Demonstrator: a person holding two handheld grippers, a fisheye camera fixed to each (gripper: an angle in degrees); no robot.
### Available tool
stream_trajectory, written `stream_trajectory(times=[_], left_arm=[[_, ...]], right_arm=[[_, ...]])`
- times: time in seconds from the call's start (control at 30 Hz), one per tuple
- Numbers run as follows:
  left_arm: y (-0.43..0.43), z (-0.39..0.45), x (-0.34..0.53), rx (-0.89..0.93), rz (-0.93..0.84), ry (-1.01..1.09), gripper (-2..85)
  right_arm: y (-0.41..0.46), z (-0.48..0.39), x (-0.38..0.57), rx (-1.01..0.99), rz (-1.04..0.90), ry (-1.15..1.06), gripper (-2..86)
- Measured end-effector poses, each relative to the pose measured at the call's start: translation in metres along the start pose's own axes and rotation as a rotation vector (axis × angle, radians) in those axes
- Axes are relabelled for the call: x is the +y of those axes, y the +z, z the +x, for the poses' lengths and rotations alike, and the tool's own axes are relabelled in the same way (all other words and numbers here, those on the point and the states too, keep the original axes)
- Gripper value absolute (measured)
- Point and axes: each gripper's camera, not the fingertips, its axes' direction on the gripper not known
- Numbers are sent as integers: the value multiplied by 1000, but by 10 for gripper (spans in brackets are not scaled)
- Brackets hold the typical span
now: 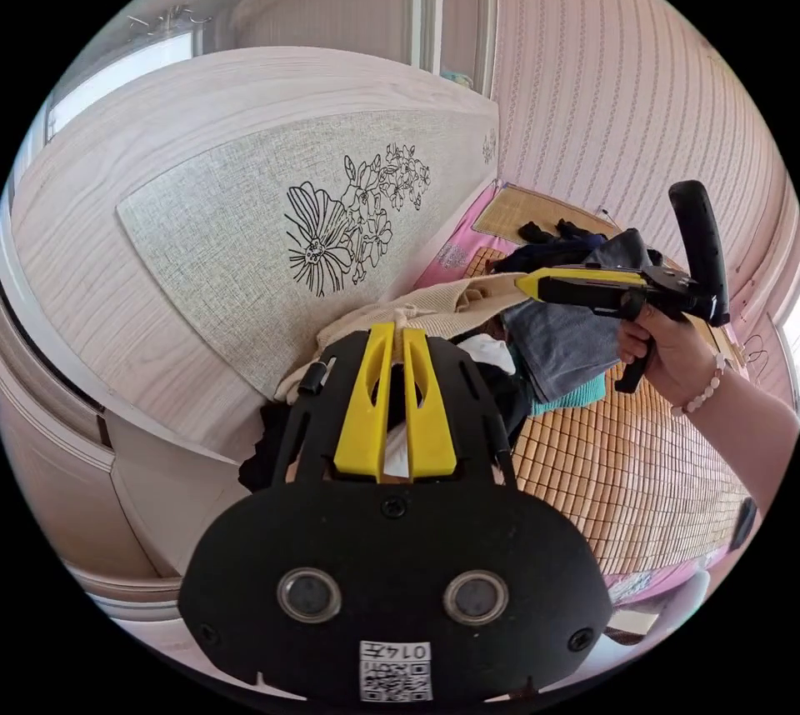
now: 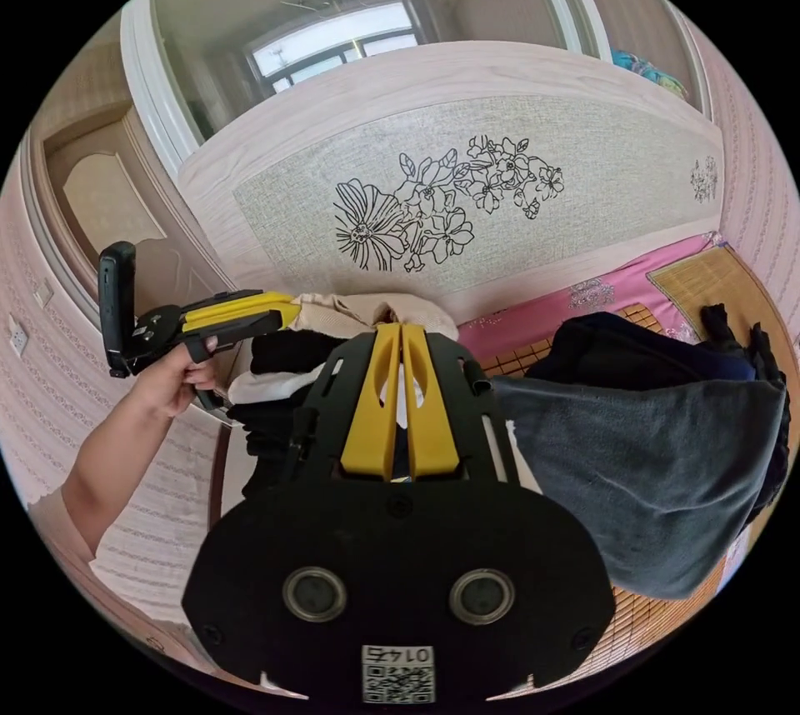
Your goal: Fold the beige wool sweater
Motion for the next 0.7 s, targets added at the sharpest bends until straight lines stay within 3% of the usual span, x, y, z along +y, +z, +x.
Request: stream_trajectory(times=[0.27, 0.43, 0.57, 0.63, 0.7], left_arm=[[-100, -4, -10, 28, 336, -114, -10], [-186, 19, -22, 145, 619, -60, -10], [-258, 96, 0, 364, 770, 205, -10], [-258, 139, 29, 563, 738, 302, -10], [-224, 210, 89, 901, 580, 370, -10]], right_arm=[[-97, -28, -11, -105, 145, -68, -10], [-217, -38, -7, -202, 398, -68, -10], [-317, -46, 58, -273, 502, -143, -10], [-380, -53, 147, -169, 496, -199, -9], [-415, -54, 231, -39, 455, -169, -9]])
